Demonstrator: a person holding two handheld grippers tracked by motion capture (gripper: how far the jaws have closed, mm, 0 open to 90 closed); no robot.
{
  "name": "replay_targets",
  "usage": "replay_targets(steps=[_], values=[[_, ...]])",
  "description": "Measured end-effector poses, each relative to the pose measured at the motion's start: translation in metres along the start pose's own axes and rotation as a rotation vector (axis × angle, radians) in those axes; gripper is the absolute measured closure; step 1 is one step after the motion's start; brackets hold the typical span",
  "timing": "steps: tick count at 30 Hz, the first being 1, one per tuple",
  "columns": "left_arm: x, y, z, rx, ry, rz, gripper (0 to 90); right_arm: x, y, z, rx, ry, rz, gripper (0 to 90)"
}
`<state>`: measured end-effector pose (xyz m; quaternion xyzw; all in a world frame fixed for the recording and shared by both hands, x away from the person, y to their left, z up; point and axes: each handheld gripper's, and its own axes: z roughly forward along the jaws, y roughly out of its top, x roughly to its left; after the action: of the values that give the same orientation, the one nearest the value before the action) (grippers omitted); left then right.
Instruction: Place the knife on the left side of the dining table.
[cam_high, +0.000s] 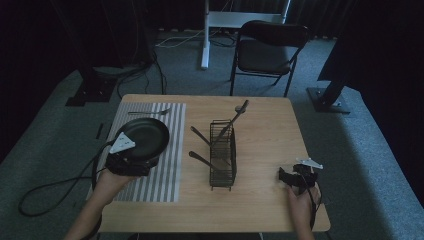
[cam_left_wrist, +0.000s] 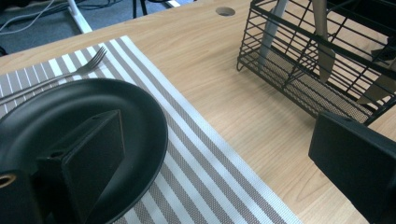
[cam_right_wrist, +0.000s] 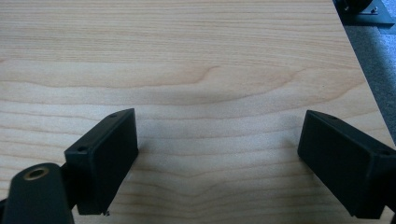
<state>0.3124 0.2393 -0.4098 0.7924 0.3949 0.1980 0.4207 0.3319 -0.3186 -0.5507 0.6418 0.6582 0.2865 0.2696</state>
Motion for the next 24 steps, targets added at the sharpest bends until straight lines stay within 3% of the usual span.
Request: replay_targets(steps=[6, 7, 16, 17, 24], values=[[-0.006, 0.013, 0.004, -0.033, -0.025, 0.018, 3.9, 0.0, 0.0, 0.0, 0.0, 0.0, 0.0, 11.2], [-0.008, 0.017, 0.006, -0.024, -0.027, 0.034, 3.9, 0.0, 0.0, 0.0, 0.0, 0.0, 0.0, 11.2], [-0.015, 0.032, 0.015, -0.03, -0.076, 0.043, 3.9, 0.0, 0.0, 0.0, 0.0, 0.0, 0.001, 11.2], [-0.017, 0.036, 0.019, -0.021, -0.068, 0.061, 3.9, 0.0, 0.0, 0.0, 0.0, 0.0, 0.0, 11.2], [-0.023, 0.05, 0.025, -0.021, -0.083, 0.079, 3.9, 0.0, 0.0, 0.0, 0.0, 0.0, 0.001, 11.2]])
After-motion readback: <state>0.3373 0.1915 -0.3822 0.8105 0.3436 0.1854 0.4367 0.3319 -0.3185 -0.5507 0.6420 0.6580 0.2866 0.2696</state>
